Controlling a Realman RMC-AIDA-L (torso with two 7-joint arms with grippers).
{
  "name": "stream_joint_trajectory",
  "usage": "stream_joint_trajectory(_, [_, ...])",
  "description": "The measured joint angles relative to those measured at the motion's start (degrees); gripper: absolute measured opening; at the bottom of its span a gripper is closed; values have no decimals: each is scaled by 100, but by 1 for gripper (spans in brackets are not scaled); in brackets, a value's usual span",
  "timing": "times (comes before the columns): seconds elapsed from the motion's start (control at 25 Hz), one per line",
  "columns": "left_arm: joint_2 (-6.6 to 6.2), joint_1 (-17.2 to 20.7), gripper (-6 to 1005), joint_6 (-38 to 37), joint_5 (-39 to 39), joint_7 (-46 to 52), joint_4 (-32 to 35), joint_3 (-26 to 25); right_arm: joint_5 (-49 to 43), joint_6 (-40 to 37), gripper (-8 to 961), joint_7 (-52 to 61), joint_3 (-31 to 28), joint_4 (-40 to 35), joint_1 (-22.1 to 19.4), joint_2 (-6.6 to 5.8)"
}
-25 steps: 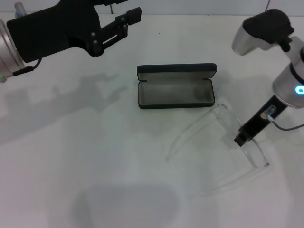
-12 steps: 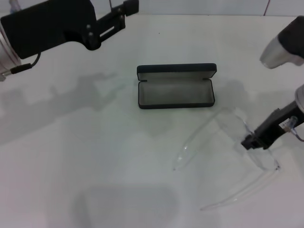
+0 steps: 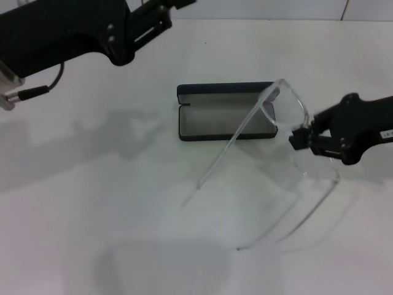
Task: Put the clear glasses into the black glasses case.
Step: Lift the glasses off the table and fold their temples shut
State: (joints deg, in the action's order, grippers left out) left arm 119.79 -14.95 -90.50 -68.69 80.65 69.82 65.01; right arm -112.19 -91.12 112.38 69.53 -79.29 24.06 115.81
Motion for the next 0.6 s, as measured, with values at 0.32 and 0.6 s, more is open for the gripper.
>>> stream_joint_trajectory(0.32, [-9, -425, 256, -994, 144, 727, -224, 3, 1278, -83, 115, -1615, 45, 326, -303, 17])
stream_joint_trajectory(0.6, [-15, -767, 138, -1754, 248, 1089, -924, 119, 2521, -86, 114, -2980, 231, 1199, -293, 19])
